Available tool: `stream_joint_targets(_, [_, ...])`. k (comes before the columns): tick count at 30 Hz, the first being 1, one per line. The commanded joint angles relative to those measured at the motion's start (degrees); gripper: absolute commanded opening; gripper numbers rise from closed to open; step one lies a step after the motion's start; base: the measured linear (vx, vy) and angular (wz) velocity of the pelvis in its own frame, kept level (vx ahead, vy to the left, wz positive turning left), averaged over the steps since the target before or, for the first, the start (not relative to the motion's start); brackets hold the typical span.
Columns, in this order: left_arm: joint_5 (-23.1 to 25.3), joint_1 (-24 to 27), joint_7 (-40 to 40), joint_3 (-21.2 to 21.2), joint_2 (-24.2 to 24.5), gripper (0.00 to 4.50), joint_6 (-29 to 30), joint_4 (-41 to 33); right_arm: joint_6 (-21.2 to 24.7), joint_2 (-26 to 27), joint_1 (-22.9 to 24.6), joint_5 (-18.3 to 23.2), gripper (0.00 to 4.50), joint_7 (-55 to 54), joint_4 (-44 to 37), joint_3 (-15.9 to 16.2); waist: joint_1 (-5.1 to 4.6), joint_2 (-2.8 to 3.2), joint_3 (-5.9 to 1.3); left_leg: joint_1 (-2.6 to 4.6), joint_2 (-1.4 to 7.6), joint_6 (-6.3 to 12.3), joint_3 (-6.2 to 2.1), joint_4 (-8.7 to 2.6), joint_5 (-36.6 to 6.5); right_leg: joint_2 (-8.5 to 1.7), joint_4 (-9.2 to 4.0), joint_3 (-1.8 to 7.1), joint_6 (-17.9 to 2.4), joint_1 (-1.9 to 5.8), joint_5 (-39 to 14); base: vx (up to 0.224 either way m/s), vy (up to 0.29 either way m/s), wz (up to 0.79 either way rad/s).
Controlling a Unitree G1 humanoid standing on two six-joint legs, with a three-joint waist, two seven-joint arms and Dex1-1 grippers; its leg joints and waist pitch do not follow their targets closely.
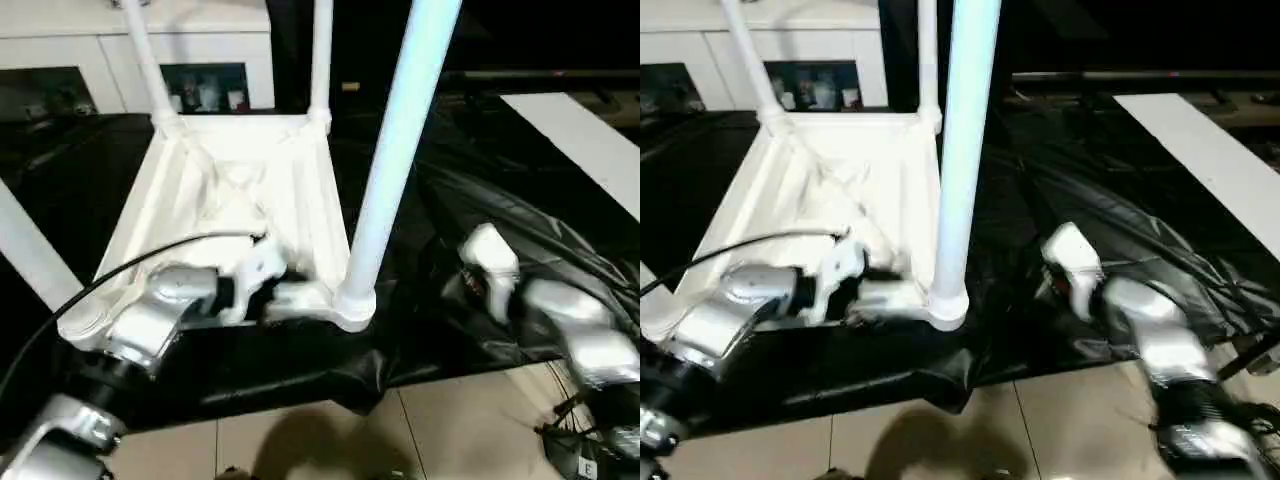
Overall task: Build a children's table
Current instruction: Rotate leg to tighten
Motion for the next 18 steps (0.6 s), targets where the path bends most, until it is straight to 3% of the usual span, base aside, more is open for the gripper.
stream_joint_targets(1, [1.4, -1.9, -1.0, -1.5, -0.5, 3.7, -1.2, 1.2, 2.8, -0.7, 0.1, 2.0, 4.31, 3.2, -5.6, 1.3, 0.18, -0.06, -4.16, 0.83, 0.37, 2.38, 0.36, -4.5, -17.0, -1.34, -4.65, 1.31, -10.7, 2.87, -16.6, 0.0, 0.0, 0.0])
stream_joint_targets(2, [1.9, -2.3, -1.1, -1.8, -0.4, 3.64, -1.5, 1.7, 3.2, -0.8, 0.3, 2.3, 4.31, 3.7, -6.6, 1.5, 0.09, -0.25, -4.27, 0.52, 0.37, 2.24, 0.27, -4.47, -16.4, -1.46, -4.46, 1.24, -11.0, 3.12, -15.9, 0.0, 0.0, 0.0])
stream_joint_targets(8, [3.4, -4.1, -2.4, -1.9, -0.6, 3.25, -3.2, 5.5, 7.4, -1.3, 1.8, 3.7, 4.31, 5.4, -13.0, 2.7, 0.16, -0.14, -4.4, 0.72, 0.38, 2.52, 0.36, -4.31, -14.8, -1.45, -4.32, 1.31, -12.3, 3.03, -13.3, 0.0, 0.0, 0.0])
stream_joint_targets(9, [3.5, -4.5, -3.0, -2.1, -0.7, 2.98, -3.8, 6.3, 8.8, -1.8, 2.3, 4.2, 4.31, 5.8, -14.6, 3.2, 0.26, -0.54, -4.39, 0.7, 0.39, 2.77, 0.42, -4.26, -14.4, -1.44, -4.26, 1.27, -12.6, 3.02, -12.6, 0.0, 0.0, 0.0])
stream_joint_targets(13, [3.8, -5.6, -4.6, -2.0, -0.8, 2.7, -4.1, 8.0, 12.4, -3.0, 3.3, 5.5, 4.31, 6.9, -18.3, 3.8, 0.53, -0.19, -4.26, 0.84, 0.46, 2.65, 0.38, -4.41, -14.4, -1.51, -4.3, 1.32, -12.8, 3.06, -12.8, 0.0, 0.0, 0.0])
stream_joint_targets(18, [2.4, -6.3, -6.3, -0.9, -0.8, 2.36, -2.7, 8.4, 13.5, -3.0, 3.1, 5.5, 4.31, 6.3, -19.4, 3.6, 0.74, -0.17, -4.33, 0.86, 0.49, 2.14, 0.4, -4.37, -14.5, -1.69, -4.29, 1.33, -13.0, 3.02, -12.9, 0.0, 0.0, 0.0])
